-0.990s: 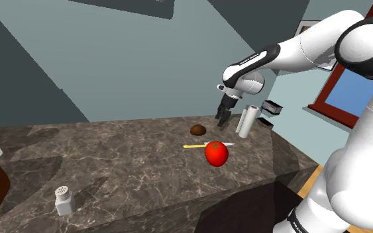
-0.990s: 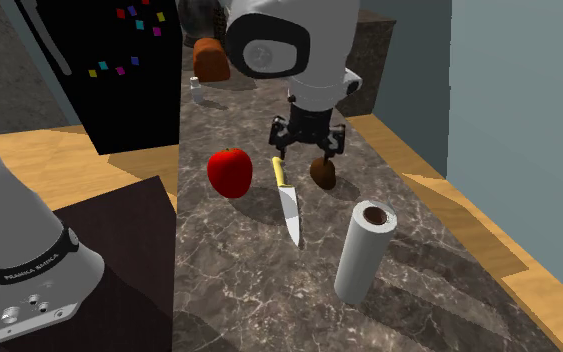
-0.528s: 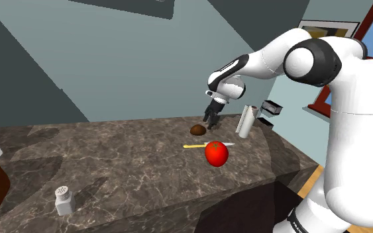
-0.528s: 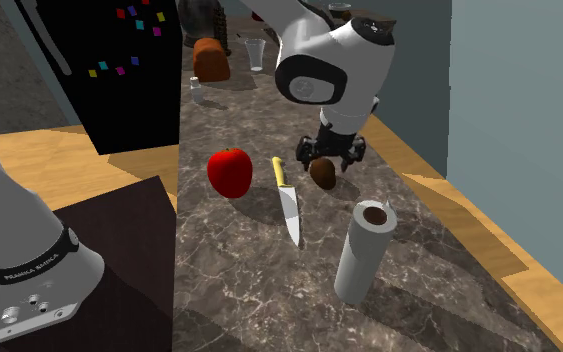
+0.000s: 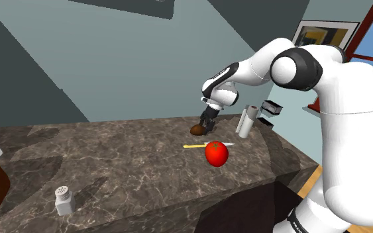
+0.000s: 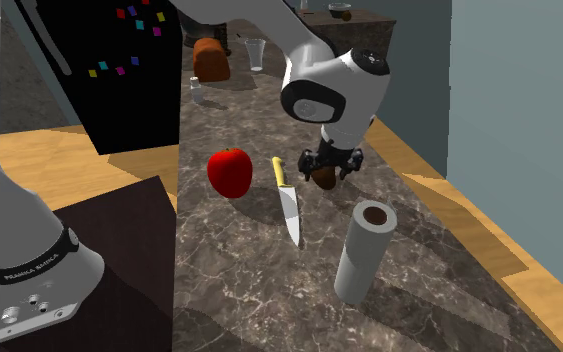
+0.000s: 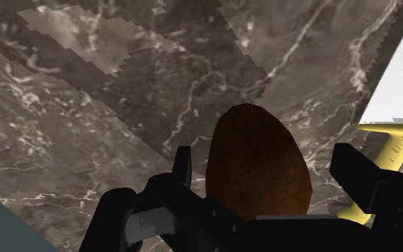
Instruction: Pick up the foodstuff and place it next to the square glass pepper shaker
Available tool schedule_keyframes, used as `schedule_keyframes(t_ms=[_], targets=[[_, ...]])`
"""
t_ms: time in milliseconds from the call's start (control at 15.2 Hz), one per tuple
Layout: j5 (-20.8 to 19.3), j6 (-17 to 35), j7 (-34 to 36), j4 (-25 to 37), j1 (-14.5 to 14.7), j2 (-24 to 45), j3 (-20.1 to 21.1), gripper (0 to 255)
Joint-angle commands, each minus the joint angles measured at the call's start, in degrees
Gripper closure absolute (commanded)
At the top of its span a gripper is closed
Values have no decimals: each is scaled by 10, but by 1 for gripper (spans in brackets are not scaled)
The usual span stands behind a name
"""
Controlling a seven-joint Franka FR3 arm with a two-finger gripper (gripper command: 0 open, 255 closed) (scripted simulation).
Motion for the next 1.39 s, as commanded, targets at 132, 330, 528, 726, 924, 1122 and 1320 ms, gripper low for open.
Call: schedule_keyframes(t_ms=[132, 330, 528, 726, 924, 1122, 1320], targets=[[5, 5, -1, 3, 0, 8, 4, 0], [5, 5, -1, 3, 0, 8, 4, 0], [5, 5, -1, 3, 0, 8, 4, 255], [5, 5, -1, 3, 0, 8, 4, 255], [5, 5, -1, 3, 0, 8, 4, 255], [5, 5, -1, 3, 0, 8, 4, 255], [-7, -8, 10, 1, 5, -9, -3, 255]])
